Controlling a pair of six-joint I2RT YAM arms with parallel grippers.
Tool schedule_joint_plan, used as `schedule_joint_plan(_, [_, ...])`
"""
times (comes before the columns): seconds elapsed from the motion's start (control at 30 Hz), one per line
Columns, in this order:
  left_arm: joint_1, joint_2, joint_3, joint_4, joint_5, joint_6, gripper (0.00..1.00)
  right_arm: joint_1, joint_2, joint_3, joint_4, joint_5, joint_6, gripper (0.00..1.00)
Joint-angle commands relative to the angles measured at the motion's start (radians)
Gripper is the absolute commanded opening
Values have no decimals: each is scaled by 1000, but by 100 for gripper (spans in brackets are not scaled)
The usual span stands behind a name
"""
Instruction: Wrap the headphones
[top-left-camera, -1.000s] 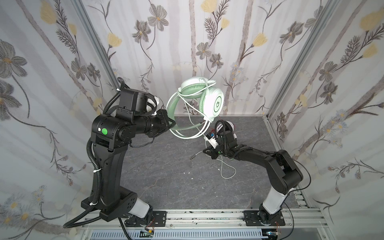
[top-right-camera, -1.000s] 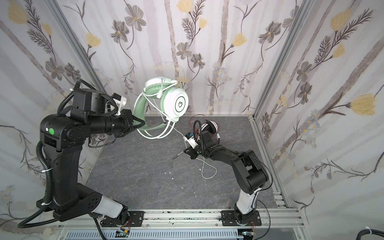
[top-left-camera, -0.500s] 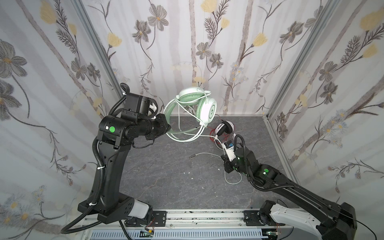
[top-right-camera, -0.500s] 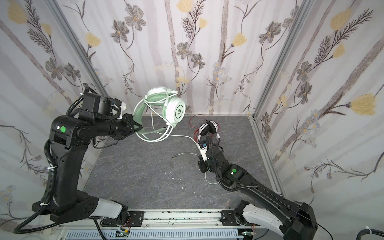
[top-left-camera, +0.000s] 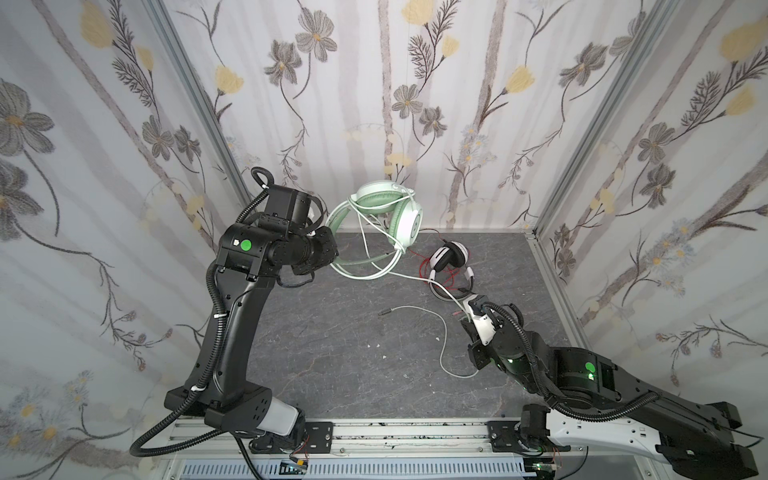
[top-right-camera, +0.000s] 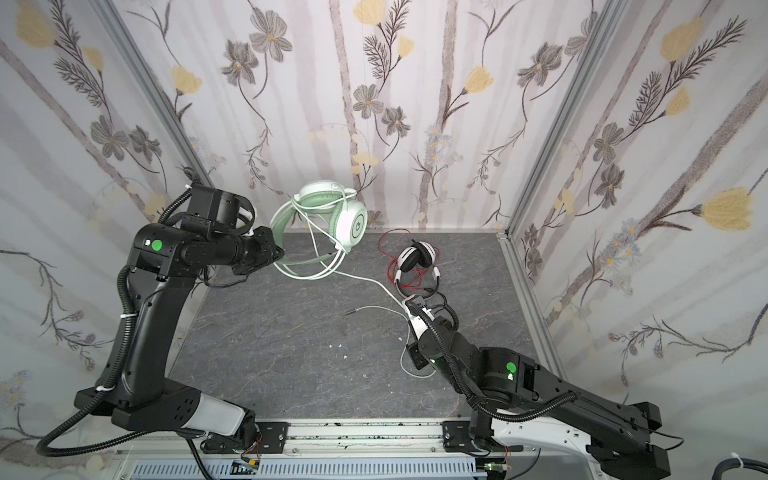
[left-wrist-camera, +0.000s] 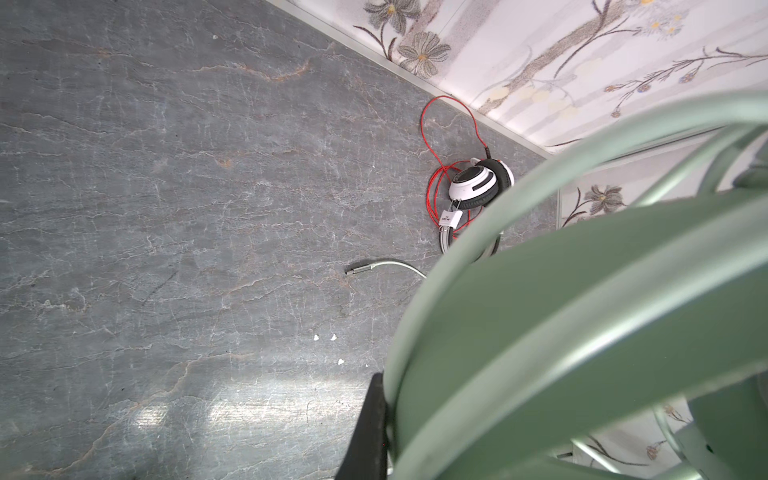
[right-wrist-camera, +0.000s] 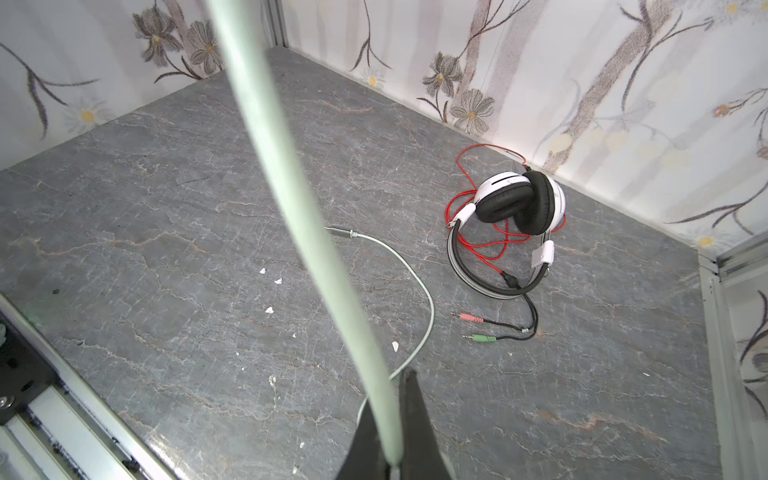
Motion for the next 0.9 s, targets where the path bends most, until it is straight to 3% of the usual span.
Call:
schedule_joint_plan(0.0, [5,16,1,51,-53,35,0,70,27,80,-136,149,41,0])
schedule_joint_plan(0.33, [6,51,-62,36,-215,79,0,311,212,338,-387,397,51,0])
schedule_joint_plan(0.57, [-15,53,-113,8,-267,99,0,416,333,461,-404,579,-19,0])
schedule_joint_plan(0.73, [-81,45,-130,-56,-369,127,0,410,354,490,-272,687,-230,0])
schedule_joint_plan(0.87, [-147,27,-159,-82,-436,138,0,361,305,473,-41,653,-489,0])
